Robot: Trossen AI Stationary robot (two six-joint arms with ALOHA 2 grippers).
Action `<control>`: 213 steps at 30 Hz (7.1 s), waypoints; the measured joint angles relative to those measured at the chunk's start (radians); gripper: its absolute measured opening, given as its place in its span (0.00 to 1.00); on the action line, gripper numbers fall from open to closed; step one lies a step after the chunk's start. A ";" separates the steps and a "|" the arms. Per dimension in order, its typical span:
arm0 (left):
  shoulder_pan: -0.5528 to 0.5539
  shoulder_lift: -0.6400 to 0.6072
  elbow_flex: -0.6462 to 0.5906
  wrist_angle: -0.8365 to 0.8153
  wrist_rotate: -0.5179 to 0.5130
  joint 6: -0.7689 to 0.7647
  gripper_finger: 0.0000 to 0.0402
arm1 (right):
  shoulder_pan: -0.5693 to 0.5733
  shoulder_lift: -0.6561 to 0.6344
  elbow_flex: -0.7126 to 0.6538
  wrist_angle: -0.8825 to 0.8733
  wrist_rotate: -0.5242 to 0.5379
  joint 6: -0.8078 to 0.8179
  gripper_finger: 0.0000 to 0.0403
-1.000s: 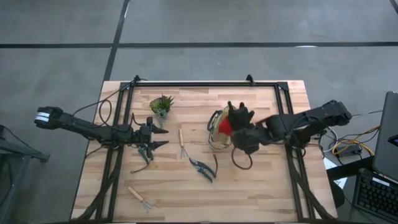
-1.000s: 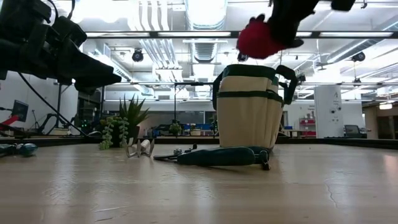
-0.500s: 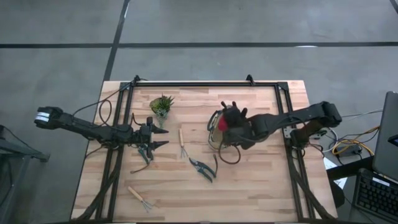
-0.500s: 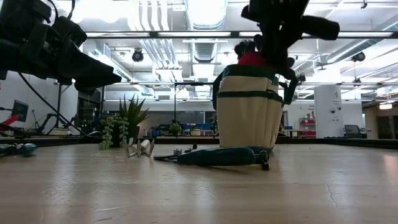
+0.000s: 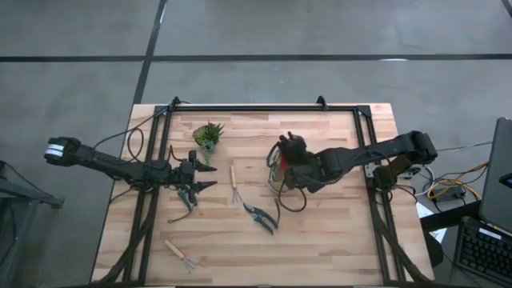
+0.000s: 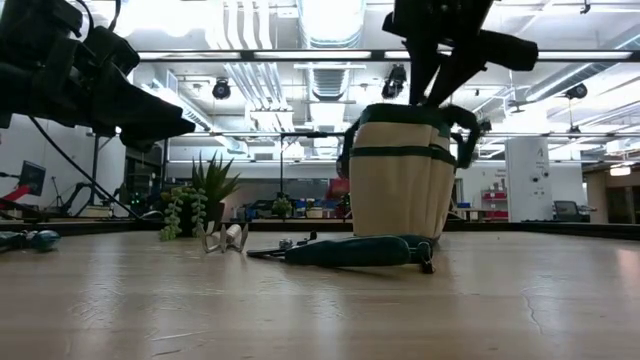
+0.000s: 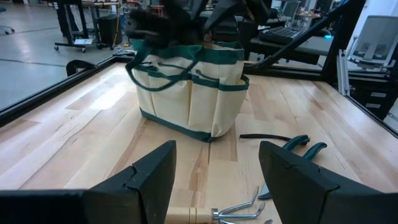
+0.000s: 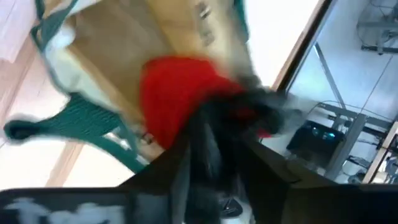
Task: Pick & Place Garden tools in Gardening bag
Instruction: Put the red gloves into the white gardening bag, then adjust the white gardening bag, then put the green shear scissors into the white gardening bag
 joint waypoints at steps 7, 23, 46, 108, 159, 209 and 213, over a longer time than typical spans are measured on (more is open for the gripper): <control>0.000 0.000 0.000 0.000 0.000 0.000 0.58 | 0.000 -0.006 0.010 -0.001 0.059 0.073 0.50; 0.000 0.000 0.000 0.000 0.000 0.000 0.58 | -0.078 -0.025 0.009 -0.010 0.136 0.338 0.46; 0.000 0.000 0.000 0.000 0.000 0.000 0.58 | -0.263 -0.024 -0.056 0.086 -0.376 0.428 0.28; 0.000 0.000 0.000 0.000 0.000 0.000 0.58 | -0.035 -0.029 -0.121 0.315 -0.483 0.294 0.02; 0.000 0.007 0.000 -0.025 0.000 0.000 0.58 | -0.225 0.267 0.102 0.600 -0.628 0.493 0.02; 0.000 0.014 0.000 -0.052 0.000 0.000 0.58 | 0.055 0.368 0.155 0.596 -0.627 0.548 0.40; 0.000 0.013 0.000 -0.052 0.000 0.000 0.58 | 0.077 0.414 0.154 0.522 -0.643 0.546 0.40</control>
